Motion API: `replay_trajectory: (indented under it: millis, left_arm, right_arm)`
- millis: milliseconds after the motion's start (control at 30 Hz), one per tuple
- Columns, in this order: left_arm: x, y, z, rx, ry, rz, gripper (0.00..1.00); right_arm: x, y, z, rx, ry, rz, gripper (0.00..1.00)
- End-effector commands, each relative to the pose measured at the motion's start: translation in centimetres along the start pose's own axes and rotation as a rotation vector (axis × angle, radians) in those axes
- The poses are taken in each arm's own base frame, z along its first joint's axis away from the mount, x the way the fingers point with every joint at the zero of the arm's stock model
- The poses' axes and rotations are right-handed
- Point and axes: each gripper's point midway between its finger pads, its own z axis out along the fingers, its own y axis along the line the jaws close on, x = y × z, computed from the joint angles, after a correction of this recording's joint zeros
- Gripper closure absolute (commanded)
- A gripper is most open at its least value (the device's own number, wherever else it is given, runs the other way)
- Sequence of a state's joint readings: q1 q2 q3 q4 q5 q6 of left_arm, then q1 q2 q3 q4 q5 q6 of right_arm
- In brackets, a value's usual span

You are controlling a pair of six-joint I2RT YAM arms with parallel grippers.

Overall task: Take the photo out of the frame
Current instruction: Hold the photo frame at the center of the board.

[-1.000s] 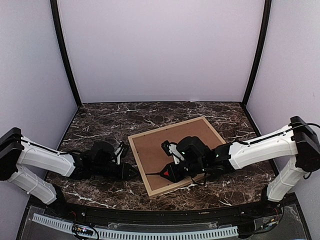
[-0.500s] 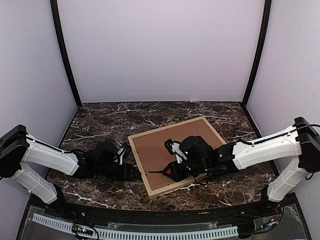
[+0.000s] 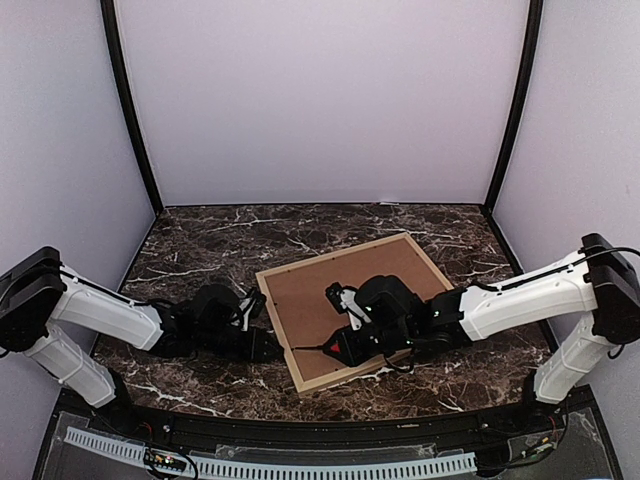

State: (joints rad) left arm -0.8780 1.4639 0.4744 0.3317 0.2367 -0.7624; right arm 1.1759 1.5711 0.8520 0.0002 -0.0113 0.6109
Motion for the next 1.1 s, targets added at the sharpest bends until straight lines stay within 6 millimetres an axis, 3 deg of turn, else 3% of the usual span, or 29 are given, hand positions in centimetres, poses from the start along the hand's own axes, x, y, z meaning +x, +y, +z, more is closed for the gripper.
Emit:
replay_trajectory:
  millis: [0,667,1067]
  left_arm:
    - [-0.5,-1.2,0.3,0.039,-0.01,0.025,0.72]
    - [-0.2,-1.0,1.0,0.02,0.009,0.031,0.76]
    - [0.1,-0.5,1.2,-0.004,0.017,0.031,0.83]
  right_arm:
    - [-0.1,1.0,0.4,-0.028,0.004,-0.005,1.0]
    - [-0.7,3.0,0.5,-0.081,0.007,-0.029,1.0]
    - [-1.3,4.6,-0.1,-0.109,0.001,-0.047,1.0]
